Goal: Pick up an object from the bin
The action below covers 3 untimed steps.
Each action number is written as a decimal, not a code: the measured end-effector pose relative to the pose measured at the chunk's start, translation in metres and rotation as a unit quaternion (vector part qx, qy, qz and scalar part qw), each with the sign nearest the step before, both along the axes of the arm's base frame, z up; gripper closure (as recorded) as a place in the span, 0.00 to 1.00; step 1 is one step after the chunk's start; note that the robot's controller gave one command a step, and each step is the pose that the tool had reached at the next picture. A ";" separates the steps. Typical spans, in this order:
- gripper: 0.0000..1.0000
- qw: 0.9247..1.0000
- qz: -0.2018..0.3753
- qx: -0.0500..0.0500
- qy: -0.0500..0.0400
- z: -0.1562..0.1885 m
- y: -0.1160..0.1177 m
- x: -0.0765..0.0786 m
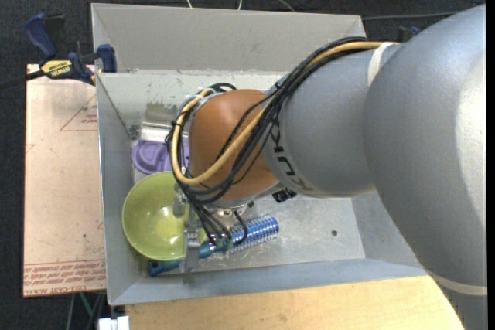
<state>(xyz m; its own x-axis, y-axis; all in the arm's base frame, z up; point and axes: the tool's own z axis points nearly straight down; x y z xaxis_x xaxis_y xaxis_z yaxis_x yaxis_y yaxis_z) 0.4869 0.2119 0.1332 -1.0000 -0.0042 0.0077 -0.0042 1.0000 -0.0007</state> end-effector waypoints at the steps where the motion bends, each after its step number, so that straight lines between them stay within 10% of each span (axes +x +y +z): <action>1: 0.00 1.000 -0.002 0.001 -0.003 0.004 -0.001 0.002; 2: 0.00 0.988 -0.154 0.003 -0.002 -0.060 -0.003 0.019; 3: 0.00 0.989 -0.151 0.004 -0.007 -0.060 0.007 0.013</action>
Offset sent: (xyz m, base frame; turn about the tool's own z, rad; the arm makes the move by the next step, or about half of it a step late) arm 0.0183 -0.0076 -0.0632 0.3143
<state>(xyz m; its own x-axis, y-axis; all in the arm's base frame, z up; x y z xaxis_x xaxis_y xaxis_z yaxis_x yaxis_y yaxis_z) 0.5003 0.2189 0.0735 -0.9558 0.2939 -0.0044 0.2938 0.9558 0.0084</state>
